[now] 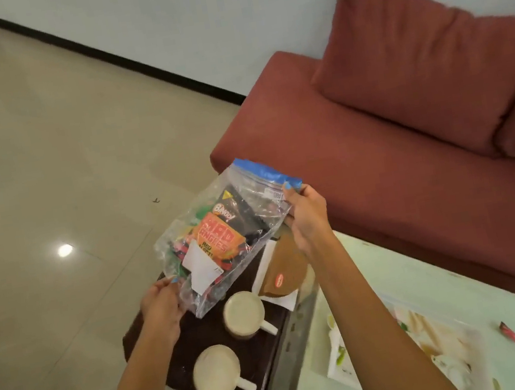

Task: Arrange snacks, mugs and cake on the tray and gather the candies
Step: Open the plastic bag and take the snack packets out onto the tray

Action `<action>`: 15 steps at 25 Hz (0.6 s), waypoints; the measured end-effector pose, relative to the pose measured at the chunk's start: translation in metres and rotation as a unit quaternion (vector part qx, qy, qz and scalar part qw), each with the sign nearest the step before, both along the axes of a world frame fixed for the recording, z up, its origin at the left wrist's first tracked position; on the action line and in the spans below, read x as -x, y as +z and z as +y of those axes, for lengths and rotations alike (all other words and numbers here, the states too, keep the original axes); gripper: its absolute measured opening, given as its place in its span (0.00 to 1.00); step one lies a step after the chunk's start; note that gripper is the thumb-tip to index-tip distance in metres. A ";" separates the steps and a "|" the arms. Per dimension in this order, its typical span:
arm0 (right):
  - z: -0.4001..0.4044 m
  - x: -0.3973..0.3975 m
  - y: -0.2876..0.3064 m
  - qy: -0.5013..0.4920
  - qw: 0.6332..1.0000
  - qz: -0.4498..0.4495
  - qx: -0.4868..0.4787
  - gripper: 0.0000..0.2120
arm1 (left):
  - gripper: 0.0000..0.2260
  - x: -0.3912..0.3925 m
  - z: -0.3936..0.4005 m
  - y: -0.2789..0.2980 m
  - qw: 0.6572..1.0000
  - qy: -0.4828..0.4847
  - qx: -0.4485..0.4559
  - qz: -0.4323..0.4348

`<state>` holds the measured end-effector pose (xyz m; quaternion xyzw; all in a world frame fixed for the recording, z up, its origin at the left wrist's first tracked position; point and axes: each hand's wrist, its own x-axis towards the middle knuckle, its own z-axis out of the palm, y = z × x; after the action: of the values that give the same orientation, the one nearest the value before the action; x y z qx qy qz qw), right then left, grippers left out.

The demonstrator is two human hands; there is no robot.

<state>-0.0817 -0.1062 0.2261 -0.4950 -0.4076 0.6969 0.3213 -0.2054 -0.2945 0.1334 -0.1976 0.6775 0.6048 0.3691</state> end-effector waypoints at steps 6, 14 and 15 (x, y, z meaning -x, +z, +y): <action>0.019 -0.102 0.092 -0.054 0.993 0.056 -0.090 0.05 | 0.10 -0.085 0.059 0.060 0.994 -0.095 -0.061 0.000; 0.022 -0.259 0.125 -0.096 0.979 0.023 -0.180 0.07 | 0.09 -0.243 0.118 0.112 0.974 -0.201 -0.023 0.099; 0.019 -0.276 0.122 -0.096 0.971 -0.019 -0.216 0.09 | 0.11 -0.262 0.132 0.127 0.972 -0.191 -0.073 0.115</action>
<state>0.1944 -0.0868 0.3481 -0.4634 -0.5052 0.5489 0.4783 0.0569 -0.1629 0.2599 0.0345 0.6945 0.5898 0.4107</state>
